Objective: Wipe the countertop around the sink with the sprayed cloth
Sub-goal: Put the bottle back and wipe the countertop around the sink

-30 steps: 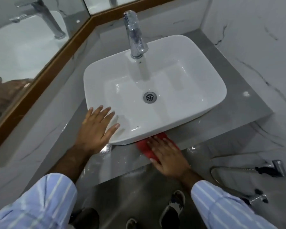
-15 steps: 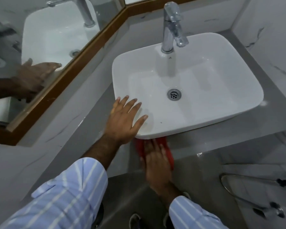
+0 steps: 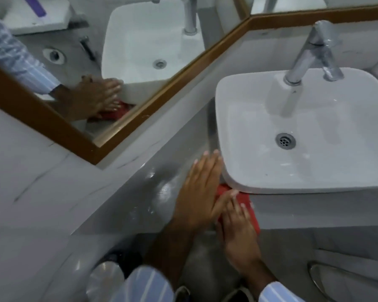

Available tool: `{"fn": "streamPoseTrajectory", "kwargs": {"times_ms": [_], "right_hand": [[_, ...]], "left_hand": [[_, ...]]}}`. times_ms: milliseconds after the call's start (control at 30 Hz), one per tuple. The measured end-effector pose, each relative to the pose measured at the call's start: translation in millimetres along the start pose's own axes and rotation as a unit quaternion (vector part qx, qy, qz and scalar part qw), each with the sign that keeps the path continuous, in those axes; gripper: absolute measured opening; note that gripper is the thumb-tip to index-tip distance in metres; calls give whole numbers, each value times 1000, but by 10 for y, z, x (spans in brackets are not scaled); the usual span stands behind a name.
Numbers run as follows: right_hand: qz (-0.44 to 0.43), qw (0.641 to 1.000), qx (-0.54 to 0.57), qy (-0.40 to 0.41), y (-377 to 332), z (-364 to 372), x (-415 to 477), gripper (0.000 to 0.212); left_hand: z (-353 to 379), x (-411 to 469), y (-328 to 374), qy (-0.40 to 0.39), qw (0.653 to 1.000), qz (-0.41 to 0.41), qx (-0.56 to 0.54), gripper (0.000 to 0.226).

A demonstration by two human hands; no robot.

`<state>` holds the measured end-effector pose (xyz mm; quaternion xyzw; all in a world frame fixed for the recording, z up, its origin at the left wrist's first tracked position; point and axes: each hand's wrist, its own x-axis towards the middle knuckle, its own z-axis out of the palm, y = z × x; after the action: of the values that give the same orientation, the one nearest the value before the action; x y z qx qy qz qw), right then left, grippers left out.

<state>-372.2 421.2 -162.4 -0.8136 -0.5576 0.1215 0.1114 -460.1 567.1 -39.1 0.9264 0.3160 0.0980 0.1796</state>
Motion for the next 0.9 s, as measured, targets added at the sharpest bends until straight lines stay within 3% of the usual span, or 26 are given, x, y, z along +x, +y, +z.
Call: {"fn": "streamPoseTrajectory", "kwargs": {"times_ms": [100, 200, 267, 367, 467, 567, 667, 733, 900], "right_hand": [[-46, 996, -55, -44, -237, 21, 345, 67], [-23, 997, -66, -10, -448, 34, 808, 67], [11, 998, -65, 18, -532, 22, 1143, 65], [61, 995, -52, 53, -658, -17, 1715, 62], [94, 995, -27, 13, -804, -153, 2127, 67], [86, 995, -52, -4, -752, -160, 1980, 68], [33, 997, -67, -32, -587, -58, 1252, 69], [44, 996, -60, -44, -539, -16, 890, 72], [157, 987, -22, 37, -798, 0, 1560, 70]], "left_hand": [[-250, -617, -333, 174, 981, -78, -25, 73], [-630, -1013, -761, 343, 930, -131, 13, 68], [-878, -1086, -1050, 396, 902, -153, 72, 72], [-1156, -1022, -1445, 385, 890, -191, 153, 78], [-1349, -955, -1658, 357, 866, -239, 256, 84], [-1369, -887, -1669, 350, 843, -222, 342, 88], [-1290, -863, -1630, 351, 840, -217, 351, 91], [-1302, -858, -1624, 346, 844, -214, 350, 92], [-1327, -889, -1699, 341, 843, -207, 362, 91]]}}
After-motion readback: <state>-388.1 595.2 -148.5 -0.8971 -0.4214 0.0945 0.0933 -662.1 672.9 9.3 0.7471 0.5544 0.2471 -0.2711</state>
